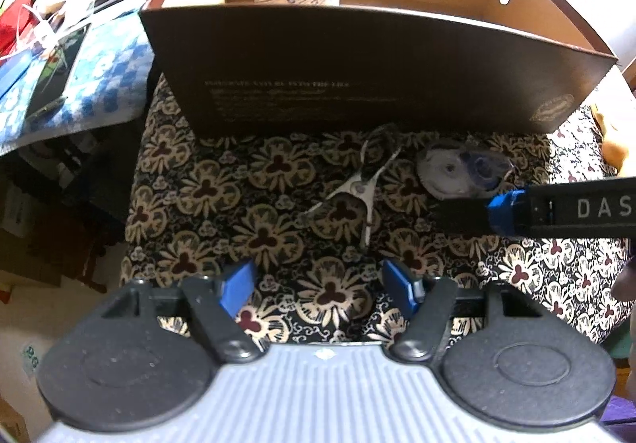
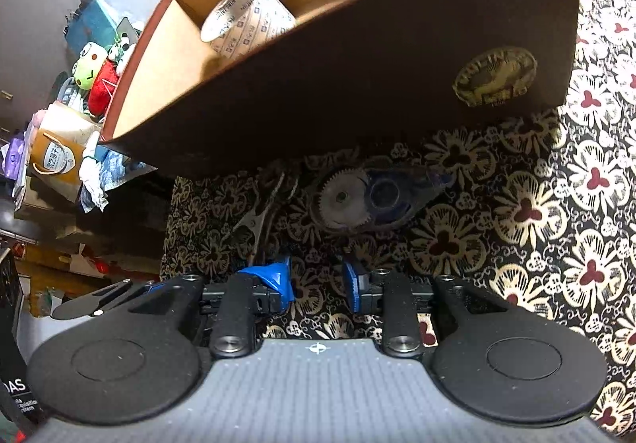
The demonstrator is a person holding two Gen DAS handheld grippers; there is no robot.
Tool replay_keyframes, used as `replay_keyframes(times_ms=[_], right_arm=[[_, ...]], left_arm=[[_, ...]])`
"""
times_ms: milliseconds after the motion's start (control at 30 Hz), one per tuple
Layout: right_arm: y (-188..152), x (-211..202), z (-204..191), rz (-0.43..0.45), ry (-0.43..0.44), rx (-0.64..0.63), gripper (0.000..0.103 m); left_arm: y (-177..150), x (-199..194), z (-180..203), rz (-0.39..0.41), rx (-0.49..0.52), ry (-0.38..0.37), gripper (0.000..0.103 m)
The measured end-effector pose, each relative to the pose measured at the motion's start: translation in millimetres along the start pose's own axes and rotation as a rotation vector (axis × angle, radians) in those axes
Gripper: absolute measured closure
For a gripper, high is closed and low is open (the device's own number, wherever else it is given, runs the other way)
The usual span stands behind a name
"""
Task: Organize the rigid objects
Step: 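Lower the right gripper down to the silver spring clip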
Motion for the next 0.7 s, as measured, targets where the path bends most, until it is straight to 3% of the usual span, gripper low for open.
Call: replay_keyframes(times_ms=[300, 700], right_arm=[[-5, -2, 2, 0.007, 0.024, 0.004, 0.09], [2, -9, -1, 0.039, 0.0, -0.001, 0.09]], left_arm=[[-4, -4, -4, 0.034, 0.019, -0.066, 0.035], [12, -11, -2, 0.087, 0.053, -0.059, 0.035]])
Point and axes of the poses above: each gripper's, at about its wrist camera, not at the fingertips, and x roughly the way its jaws point, z to its right, y to its top, the point moved 2 cm from there along x, roughly the way its jaws point, and after that the axes turned 7 degrees about -z, right-handed, at the moved point
